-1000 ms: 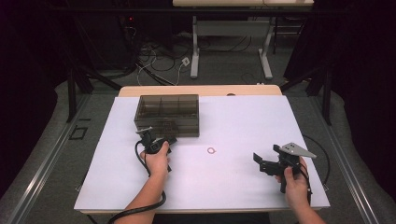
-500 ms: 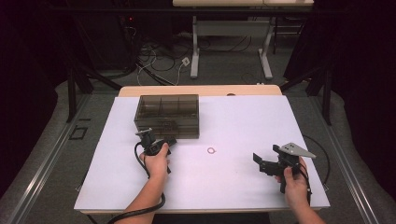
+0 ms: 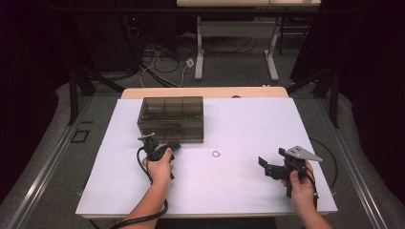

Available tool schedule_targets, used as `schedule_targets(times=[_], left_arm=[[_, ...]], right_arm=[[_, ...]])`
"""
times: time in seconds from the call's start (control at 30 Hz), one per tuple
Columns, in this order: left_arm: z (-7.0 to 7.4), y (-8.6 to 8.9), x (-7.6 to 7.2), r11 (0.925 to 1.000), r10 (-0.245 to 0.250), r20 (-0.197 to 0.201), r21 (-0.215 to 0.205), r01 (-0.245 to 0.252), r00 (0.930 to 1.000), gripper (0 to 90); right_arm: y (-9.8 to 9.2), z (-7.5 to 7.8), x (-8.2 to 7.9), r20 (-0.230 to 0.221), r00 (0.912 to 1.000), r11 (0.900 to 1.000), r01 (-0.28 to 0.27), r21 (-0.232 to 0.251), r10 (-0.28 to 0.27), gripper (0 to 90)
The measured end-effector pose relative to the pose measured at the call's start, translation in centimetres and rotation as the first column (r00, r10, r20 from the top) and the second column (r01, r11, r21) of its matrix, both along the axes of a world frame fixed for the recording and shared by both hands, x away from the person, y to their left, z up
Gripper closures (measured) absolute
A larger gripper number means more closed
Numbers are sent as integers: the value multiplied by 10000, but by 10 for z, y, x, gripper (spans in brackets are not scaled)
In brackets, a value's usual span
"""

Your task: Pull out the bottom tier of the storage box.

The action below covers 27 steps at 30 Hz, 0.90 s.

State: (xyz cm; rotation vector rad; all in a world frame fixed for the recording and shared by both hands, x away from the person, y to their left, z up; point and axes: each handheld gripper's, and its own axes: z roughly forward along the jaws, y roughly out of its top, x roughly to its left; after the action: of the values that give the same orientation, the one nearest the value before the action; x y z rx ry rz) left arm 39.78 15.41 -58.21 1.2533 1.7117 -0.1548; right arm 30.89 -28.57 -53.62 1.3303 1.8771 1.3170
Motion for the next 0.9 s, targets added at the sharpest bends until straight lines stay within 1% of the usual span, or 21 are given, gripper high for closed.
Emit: schedule_targets(times=[0.17, 0.3, 0.33, 0.43, 0.5, 0.57, 0.7, 0.77, 0.9], left_arm=[[0, 0, -1, 10000, -32, -43, 1, 32, 10000, 822], [0, 1, -3, 10000, -32, -23, -24, 32, 10000, 823], [0, 1, -3, 10000, -14, -17, -96, 14, 10000, 823], [0, 0, -4, 10000, 25, 1, -86, -25, 10000, 823], [0, 1, -5, 9999, -65, -47, -108, 65, 10000, 823], [-1, 1, -6, 9999, -9, -41, -133, 8, 10000, 823], [-1, 2, -7, 9998, -97, -20, -169, 97, 10000, 823], [-1, 1, -8, 9998, -55, -5, -197, 55, 10000, 822], [-1, 2, -10, 9997, -125, -20, -190, 124, 9999, 823]], right_arm=[[0, 0, 0, 2, 10000, 10000, -3, 10, 3, 73], [0, 0, 0, -2, 10000, 10000, 1, 7, -1, 72], [0, 0, 0, -1, 10000, 10000, 5, 8, -5, 73], [1, 0, 0, -15, 10000, 10000, 15, 21, -15, 72], [1, 0, 0, -14, 10000, 10000, 14, 21, -14, 72], [1, 0, 0, -19, 10000, 10000, 13, 26, -13, 73], [1, 0, 0, -12, 10000, 10000, 10, 19, -10, 73], [1, 0, 0, -58, 10000, 10000, -36, 36, 37, 72], [1, 0, 0, -116, 9999, 10000, -14, -38, 13, 73]])
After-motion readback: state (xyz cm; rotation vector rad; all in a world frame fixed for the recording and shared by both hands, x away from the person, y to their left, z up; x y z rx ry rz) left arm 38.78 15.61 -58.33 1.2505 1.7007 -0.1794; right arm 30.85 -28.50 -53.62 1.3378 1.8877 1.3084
